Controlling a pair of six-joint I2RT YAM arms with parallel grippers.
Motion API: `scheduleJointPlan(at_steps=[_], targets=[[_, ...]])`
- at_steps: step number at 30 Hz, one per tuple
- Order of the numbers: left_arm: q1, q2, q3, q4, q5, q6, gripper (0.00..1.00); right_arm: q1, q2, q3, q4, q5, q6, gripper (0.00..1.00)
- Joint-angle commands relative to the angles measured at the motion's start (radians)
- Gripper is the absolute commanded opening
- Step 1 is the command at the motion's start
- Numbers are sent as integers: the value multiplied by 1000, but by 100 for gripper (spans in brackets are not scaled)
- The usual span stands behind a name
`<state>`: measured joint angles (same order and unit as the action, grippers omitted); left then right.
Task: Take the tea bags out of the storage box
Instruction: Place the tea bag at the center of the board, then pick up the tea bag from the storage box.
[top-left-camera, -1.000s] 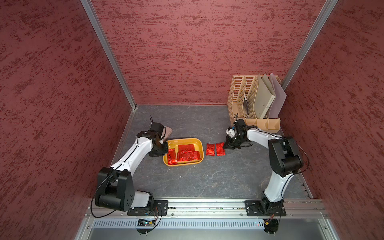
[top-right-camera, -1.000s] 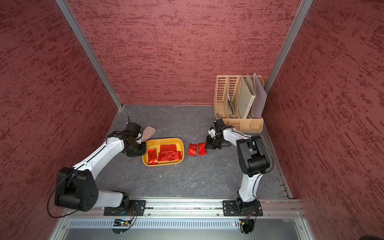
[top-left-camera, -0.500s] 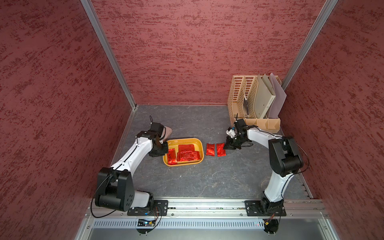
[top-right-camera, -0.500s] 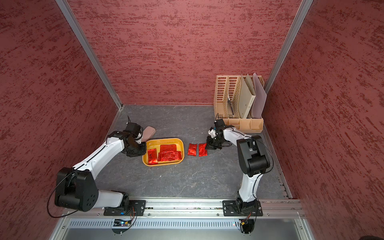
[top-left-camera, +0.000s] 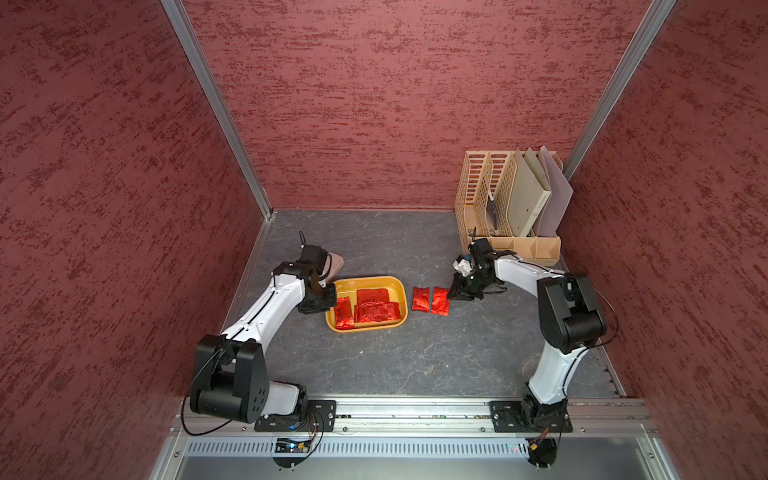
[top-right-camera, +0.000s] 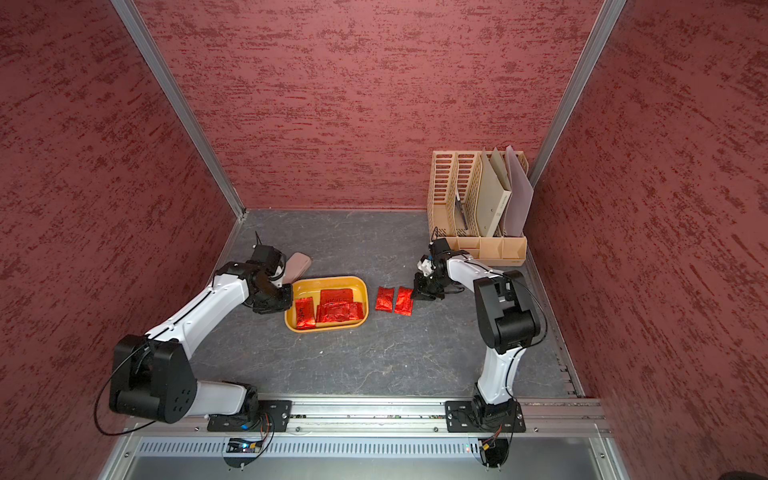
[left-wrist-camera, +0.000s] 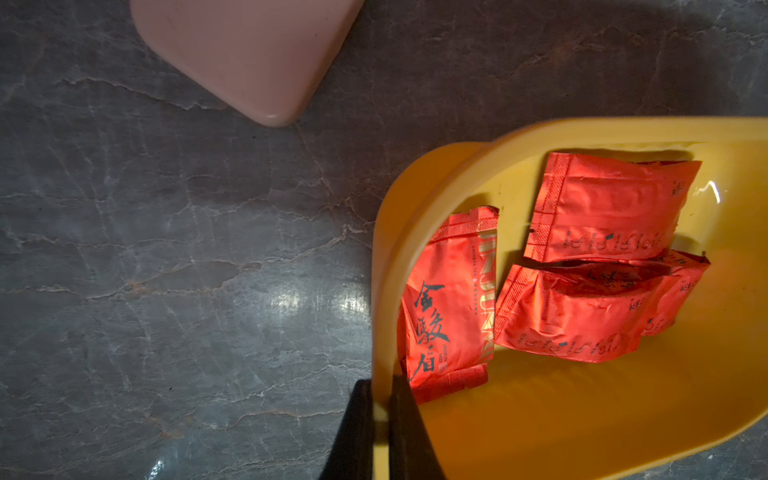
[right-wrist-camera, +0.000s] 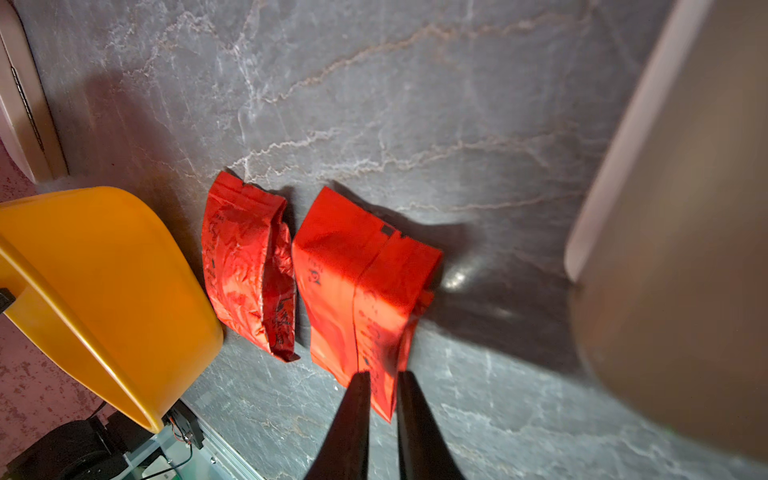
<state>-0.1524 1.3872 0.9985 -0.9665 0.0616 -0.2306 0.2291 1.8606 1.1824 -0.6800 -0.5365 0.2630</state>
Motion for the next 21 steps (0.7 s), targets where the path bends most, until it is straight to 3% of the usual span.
scheduleJointPlan(at_steps=[1, 9, 13, 17, 21], targets=[[6, -20, -9, 25, 5, 4, 0, -9, -10, -10, -15, 25, -1, 21], [7, -21, -9, 25, 2, 2, 0, -16, -108, -10, -40, 85, 7, 32], [6, -21, -8, 25, -1, 2, 0, -2, -241, -15, 3, 17, 20, 33], [7, -20, -6, 23, -2, 4, 0, 117, -313, 18, 79, -65, 57, 33], [8, -20, -6, 23, -3, 4, 0, 305, -208, 150, 69, -42, 91, 33]])
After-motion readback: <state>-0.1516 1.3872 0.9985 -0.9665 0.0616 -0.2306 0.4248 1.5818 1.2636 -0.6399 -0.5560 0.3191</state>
